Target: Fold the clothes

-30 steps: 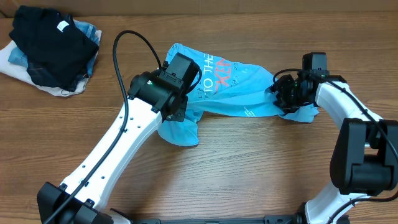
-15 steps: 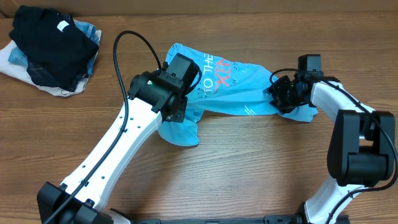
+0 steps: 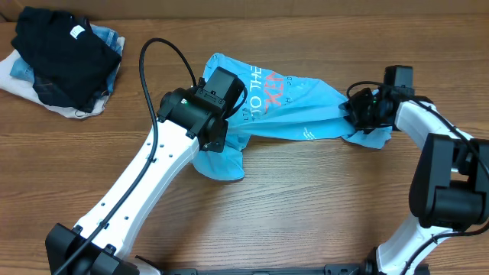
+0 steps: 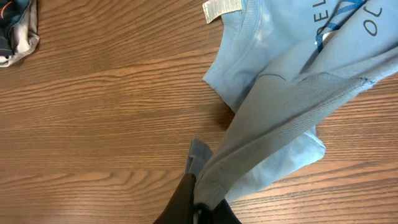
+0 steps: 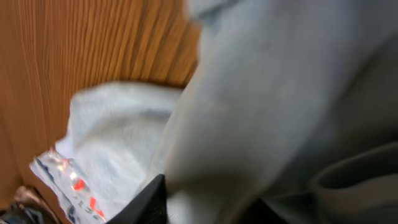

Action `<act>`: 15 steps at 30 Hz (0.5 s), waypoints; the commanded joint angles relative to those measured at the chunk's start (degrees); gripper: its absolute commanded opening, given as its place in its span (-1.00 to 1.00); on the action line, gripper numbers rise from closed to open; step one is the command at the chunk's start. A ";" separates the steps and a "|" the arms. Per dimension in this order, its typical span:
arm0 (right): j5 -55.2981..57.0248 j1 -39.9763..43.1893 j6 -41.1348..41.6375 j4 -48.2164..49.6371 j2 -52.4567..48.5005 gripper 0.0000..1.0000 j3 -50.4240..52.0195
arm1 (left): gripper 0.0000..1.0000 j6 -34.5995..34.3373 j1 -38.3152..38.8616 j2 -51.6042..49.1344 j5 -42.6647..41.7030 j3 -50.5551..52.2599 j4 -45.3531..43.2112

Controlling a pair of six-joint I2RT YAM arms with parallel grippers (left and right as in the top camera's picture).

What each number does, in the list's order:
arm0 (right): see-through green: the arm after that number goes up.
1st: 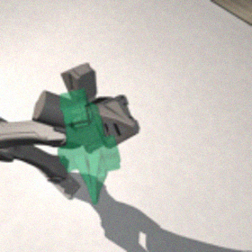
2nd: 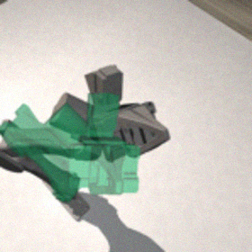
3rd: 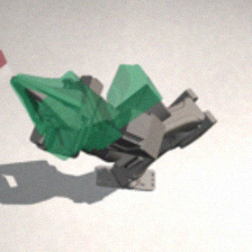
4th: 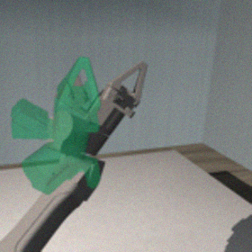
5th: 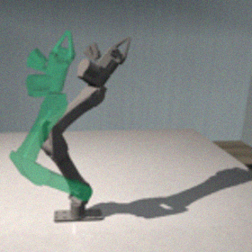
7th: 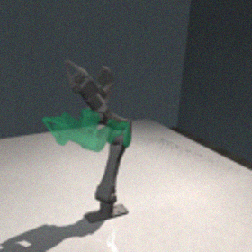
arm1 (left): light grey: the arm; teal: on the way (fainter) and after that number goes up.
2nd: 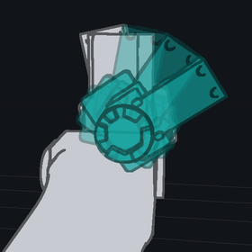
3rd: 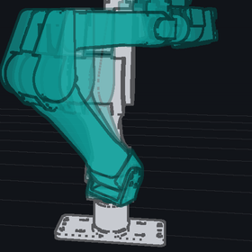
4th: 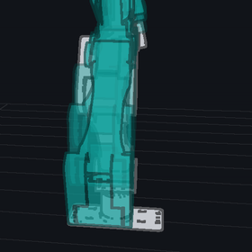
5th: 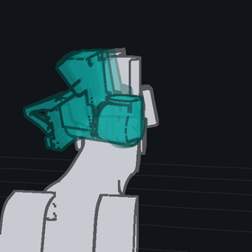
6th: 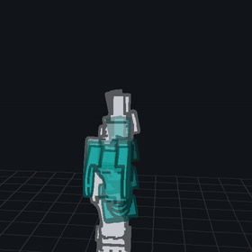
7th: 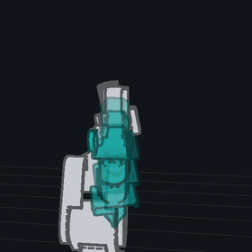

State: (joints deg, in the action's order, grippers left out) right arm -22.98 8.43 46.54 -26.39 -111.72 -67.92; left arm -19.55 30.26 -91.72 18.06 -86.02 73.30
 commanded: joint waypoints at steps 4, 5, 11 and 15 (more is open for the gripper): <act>0.66 4.07 -0.55 0.92 -0.20 -0.48 -0.09 | -0.92 0.07 -0.42 0.00 1.88 -0.76 0.26; 0.31 4.46 -0.96 1.20 -0.20 -0.49 -0.13 | -0.92 0.07 -0.42 0.00 1.97 -0.76 0.26; -1.95 6.78 -2.93 -0.31 -0.15 -0.53 -2.93 | -0.92 0.07 -0.90 0.00 2.05 -0.76 0.35; -2.38 7.50 -4.04 -1.77 -0.15 -0.57 -4.90 | -0.91 0.07 -1.16 0.00 2.03 -0.76 0.44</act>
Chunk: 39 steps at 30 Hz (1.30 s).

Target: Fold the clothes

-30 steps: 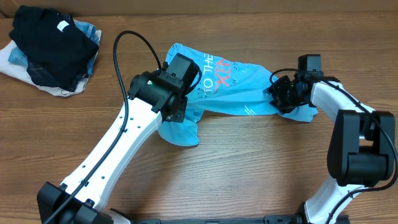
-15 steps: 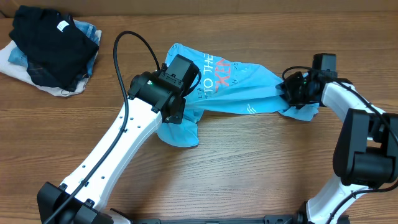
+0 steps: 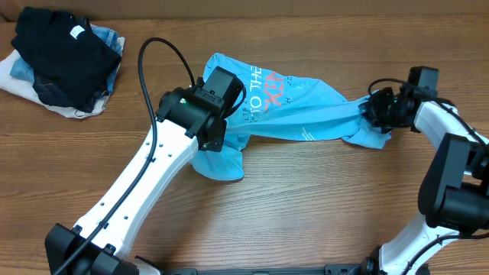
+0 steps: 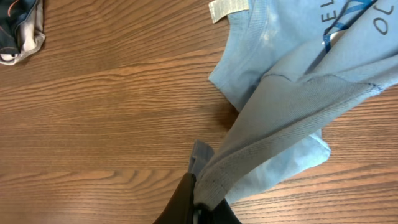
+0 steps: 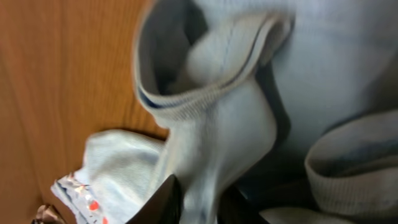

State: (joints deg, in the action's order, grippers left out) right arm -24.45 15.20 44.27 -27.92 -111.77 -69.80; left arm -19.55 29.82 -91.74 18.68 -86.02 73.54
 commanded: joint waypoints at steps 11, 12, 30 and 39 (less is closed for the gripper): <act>2.51 2.29 -2.34 0.48 -0.11 -0.66 -3.26 | -0.92 0.04 -0.72 0.02 3.80 -0.76 1.68; 2.49 2.51 -2.56 0.55 -0.11 -0.66 -3.26 | -0.92 0.02 -0.72 0.02 3.80 -0.76 1.68; 4.68 2.43 -5.75 -0.98 -2.19 -0.17 -3.17 | -0.92 -0.44 -0.72 0.02 3.48 -0.76 1.22; 3.37 1.25 -5.49 2.73 -3.50 -0.18 -3.19 | -0.92 -0.42 -0.72 0.02 3.32 -0.76 1.20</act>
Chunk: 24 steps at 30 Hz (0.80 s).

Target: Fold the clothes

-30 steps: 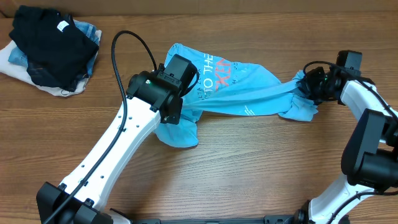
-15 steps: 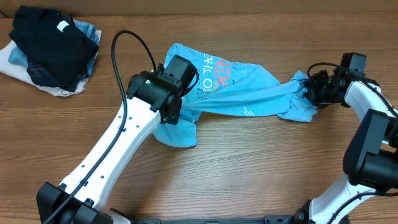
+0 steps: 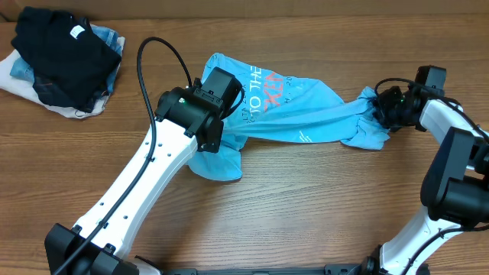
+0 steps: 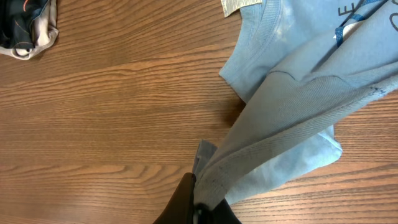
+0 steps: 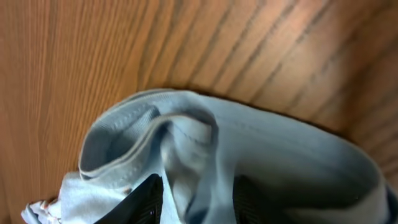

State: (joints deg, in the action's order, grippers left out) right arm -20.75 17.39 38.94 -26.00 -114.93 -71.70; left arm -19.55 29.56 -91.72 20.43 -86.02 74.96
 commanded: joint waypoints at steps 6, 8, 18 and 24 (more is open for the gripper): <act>0.35 -1.66 0.15 1.99 -0.35 -0.19 -1.29 | -0.92 -0.42 -0.46 0.00 1.55 -0.76 -0.20; 0.92 -1.68 0.24 2.01 -0.35 -0.19 -1.27 | -0.92 -0.42 -0.46 0.00 1.55 -0.76 -0.17; 3.80 -1.68 0.24 2.71 -0.96 -0.37 -1.27 | -0.92 -0.42 -0.46 0.00 1.55 -0.76 -0.20; 4.24 -1.68 0.24 4.17 -0.98 -0.39 -1.27 | -0.92 -0.42 -0.46 0.00 1.55 -0.76 -0.22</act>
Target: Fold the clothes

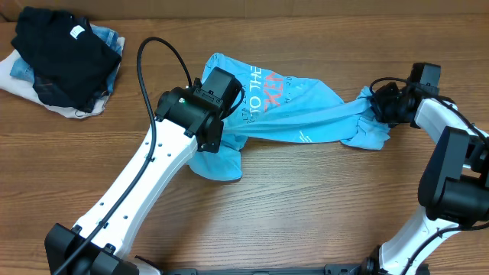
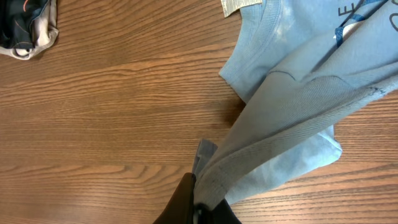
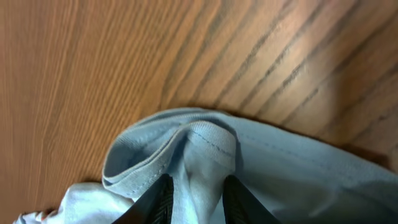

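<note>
A light-blue T-shirt (image 1: pixel 294 107) with printed letters lies stretched across the table's middle in the overhead view. My left gripper (image 2: pixel 202 194) is shut on a bunched edge of the T-shirt (image 2: pixel 292 106), near its collar and label (image 2: pixel 239 5), and holds that edge above the wood. At the shirt's right end my right gripper (image 3: pixel 198 200) is open. Its fingers (image 3: pixel 163 194) stand on either side of a raised hem fold (image 3: pixel 202 140). From overhead, that right gripper (image 1: pixel 380 103) sits against the cloth's right tip.
A pile of dark and pale clothes (image 1: pixel 65 57) lies at the far left corner, and its edge (image 2: pixel 25 28) shows in the left wrist view. The left arm (image 1: pixel 160 179) crosses the table diagonally. Bare wood (image 1: pixel 328 198) runs along the front.
My right gripper has shifted slightly left toward the shirt's right end. Its fingers stand closer together around a hem fold. The left gripper and the shirt's left part have not moved.
My left gripper held the shirt's left edge throughout. The right gripper gripped the right end near the middle-right. Then it was farther right with the shirt stretched out. Then its fingers stood wider apart off the cloth. Now they flank a hem fold.
</note>
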Action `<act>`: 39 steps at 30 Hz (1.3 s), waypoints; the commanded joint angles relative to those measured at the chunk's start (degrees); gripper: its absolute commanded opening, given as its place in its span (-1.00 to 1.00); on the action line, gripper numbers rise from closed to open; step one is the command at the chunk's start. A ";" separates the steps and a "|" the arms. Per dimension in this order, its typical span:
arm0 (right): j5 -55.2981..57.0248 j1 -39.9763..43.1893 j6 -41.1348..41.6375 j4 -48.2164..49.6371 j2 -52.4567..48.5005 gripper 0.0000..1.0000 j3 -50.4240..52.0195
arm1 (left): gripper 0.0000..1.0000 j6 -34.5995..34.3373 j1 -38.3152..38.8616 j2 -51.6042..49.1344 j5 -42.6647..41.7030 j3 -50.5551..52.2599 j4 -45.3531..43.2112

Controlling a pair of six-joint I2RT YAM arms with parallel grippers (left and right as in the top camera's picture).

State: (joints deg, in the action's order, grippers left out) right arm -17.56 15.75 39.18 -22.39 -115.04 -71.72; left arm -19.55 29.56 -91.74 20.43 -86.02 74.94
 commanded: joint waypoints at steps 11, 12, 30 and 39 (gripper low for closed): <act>1.03 -0.04 0.00 1.09 -2.12 -0.51 -1.25 | -0.92 -0.42 -0.46 0.02 0.94 -0.76 -0.20; 1.03 -0.04 0.02 1.09 -2.43 -0.53 -1.25 | -0.92 -0.42 -0.46 0.02 0.94 -0.76 -0.20; 0.76 2.73 0.22 -3.67 -0.17 -0.92 -5.99 | -0.92 -0.15 -0.46 0.04 1.03 -3.04 0.48; 0.81 5.42 -0.02 -14.36 11.76 -0.92 -9.79 | -0.92 -1.11 -0.28 0.04 0.50 -12.44 8.50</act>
State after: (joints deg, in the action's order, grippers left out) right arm -17.37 20.60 39.38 -35.81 -109.89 -78.85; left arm -19.57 29.58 -91.96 20.32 -94.41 80.93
